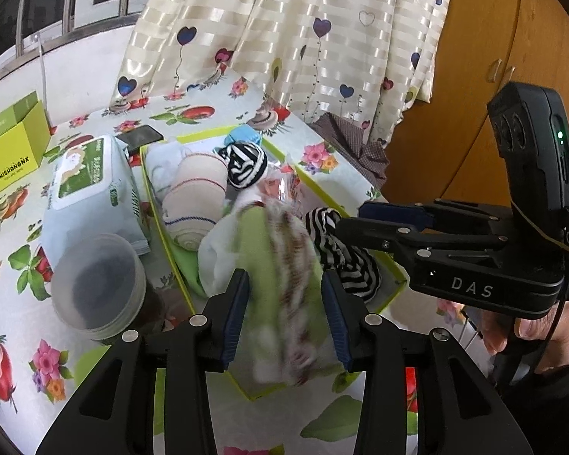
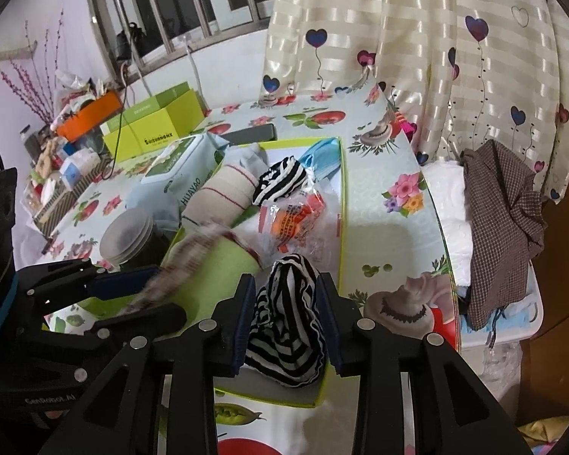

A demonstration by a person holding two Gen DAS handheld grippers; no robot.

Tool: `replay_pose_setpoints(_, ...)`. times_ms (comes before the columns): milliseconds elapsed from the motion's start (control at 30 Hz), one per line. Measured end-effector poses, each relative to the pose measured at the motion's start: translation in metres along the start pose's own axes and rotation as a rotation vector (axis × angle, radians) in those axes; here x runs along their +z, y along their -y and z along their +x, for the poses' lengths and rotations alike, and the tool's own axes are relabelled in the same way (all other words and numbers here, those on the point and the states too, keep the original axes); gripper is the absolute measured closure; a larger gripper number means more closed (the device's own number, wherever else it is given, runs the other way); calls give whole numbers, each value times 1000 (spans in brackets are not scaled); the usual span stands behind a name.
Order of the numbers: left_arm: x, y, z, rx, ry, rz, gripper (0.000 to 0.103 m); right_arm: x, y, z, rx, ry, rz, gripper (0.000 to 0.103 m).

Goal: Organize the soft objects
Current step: 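Lower the green towel into the box and open the left gripper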

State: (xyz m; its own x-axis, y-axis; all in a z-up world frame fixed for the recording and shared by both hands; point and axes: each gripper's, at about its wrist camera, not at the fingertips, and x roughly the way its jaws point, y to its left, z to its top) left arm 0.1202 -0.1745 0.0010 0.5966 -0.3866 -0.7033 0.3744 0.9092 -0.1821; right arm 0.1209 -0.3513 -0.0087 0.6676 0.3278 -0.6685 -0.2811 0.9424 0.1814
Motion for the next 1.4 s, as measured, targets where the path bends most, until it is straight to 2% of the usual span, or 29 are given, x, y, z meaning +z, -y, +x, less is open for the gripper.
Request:
replay_pose_setpoints(333, -2, 1, -17, 22, 55, 1, 62, -1, -7, -8, 16, 17, -14, 71)
replay_pose_setpoints(367, -3, 1, -18, 25, 63, -1, 64, -2, -8, -8, 18, 17, -18, 71)
replay_pose_setpoints(433, -4, 0, -16, 38, 54, -6, 87, -2, -10, -8, 22, 17, -23, 71)
replay_pose_setpoints(567, -4, 0, -9, 48, 31, -1, 94, -4, -12, -6, 29, 8, -26, 71)
replay_pose_setpoints(867, -1, 0, 1, 47, 10, 18, 94, -6, -12, -1, 30, -6, -19, 71)
replay_pose_setpoints(1300, -4, -5, -21, 52, 31, -7, 94, -4, -27, -12, -9, 3, -45, 71)
replay_pose_setpoints(1400, -7, -6, -29, 62, 38, -13, 93, -5, -34, -18, -19, 9, -54, 66)
